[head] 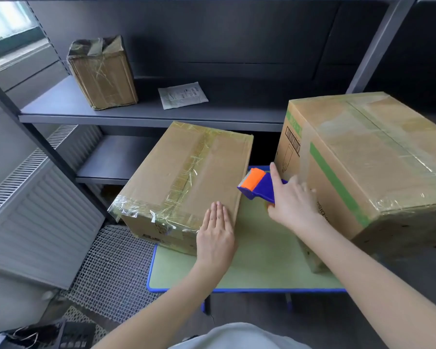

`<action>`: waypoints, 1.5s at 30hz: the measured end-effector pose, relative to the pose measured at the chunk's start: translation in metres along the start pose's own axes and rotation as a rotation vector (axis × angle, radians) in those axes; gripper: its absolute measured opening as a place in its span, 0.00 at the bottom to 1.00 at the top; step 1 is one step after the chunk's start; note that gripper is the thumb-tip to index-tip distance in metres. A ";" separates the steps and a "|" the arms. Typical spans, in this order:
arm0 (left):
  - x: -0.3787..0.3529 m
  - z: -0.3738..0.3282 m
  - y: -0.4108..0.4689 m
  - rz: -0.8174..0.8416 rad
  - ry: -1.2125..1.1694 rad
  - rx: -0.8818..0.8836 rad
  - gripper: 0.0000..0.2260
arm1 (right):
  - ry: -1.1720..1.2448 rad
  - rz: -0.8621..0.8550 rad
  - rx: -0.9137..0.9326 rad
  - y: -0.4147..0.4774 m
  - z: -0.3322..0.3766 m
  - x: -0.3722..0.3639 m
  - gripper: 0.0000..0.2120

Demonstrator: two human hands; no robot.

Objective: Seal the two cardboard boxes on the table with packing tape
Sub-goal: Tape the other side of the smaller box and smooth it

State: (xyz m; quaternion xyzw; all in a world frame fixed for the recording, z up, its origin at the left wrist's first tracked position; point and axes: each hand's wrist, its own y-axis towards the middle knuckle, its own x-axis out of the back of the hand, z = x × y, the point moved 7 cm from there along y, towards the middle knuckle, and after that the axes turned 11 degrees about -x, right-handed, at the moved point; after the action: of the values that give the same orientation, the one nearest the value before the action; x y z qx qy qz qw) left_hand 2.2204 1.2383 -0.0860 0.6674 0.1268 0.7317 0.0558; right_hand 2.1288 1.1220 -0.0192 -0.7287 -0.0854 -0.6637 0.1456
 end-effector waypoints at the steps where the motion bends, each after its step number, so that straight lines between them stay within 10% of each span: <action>1: 0.003 0.003 -0.003 0.000 -0.029 -0.020 0.30 | 0.013 -0.078 0.017 -0.001 0.006 0.010 0.43; 14: 0.029 0.075 -0.049 -0.182 -0.030 -0.303 0.25 | 0.173 -0.402 0.444 -0.019 0.114 0.000 0.32; 22: 0.010 0.050 -0.047 -0.333 -0.008 -0.326 0.08 | 0.411 -0.488 0.290 -0.039 0.057 -0.011 0.21; 24: 0.012 0.037 -0.047 -0.366 0.004 -0.343 0.14 | 0.465 -0.372 0.129 -0.043 0.024 -0.023 0.12; 28: 0.015 -0.001 -0.035 -0.395 -0.079 -0.440 0.09 | 0.606 0.264 -0.054 -0.034 -0.015 -0.079 0.26; 45: 0.022 -0.028 0.019 -0.116 -0.439 -0.619 0.15 | 1.035 0.687 -0.063 -0.033 -0.035 -0.096 0.07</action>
State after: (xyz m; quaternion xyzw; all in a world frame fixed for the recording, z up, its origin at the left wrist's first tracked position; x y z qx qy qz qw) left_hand 2.1925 1.2229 -0.0621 0.7513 -0.0776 0.5708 0.3220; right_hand 2.0750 1.1486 -0.1088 -0.3022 0.2553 -0.8484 0.3518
